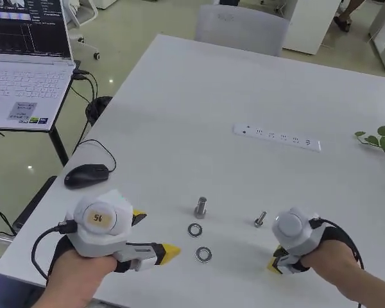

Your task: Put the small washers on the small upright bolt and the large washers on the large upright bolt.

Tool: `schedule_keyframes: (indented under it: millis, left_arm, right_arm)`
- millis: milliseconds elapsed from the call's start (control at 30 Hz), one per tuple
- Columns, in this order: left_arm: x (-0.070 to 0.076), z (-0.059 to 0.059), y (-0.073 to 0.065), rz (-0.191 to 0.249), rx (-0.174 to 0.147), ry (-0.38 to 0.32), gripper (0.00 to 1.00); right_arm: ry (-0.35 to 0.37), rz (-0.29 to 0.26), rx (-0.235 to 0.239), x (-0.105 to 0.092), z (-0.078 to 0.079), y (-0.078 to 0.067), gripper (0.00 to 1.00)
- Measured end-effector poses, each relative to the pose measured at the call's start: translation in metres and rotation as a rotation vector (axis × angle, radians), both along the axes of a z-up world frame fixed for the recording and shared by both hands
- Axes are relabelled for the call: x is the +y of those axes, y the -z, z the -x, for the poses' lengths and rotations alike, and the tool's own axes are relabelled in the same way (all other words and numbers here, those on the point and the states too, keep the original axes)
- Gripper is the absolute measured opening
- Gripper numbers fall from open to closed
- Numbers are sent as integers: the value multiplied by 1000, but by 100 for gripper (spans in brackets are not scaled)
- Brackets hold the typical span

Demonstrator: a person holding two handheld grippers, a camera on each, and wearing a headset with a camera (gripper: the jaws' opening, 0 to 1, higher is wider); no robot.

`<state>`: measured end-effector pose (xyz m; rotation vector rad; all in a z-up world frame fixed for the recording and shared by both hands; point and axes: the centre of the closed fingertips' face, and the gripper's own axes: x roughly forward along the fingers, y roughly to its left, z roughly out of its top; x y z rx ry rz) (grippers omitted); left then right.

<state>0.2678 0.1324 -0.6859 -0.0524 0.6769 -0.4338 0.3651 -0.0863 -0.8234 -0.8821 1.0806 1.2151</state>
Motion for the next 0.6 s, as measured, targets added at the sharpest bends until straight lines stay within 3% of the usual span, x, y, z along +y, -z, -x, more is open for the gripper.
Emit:
schedule_keyframes:
  millis: [600]
  left_arm:
    - [-1, 2, 1, 7, -3, -4, 62]
  right_arm:
    - [-145, -114, 9, 85, 24, -9, 22]
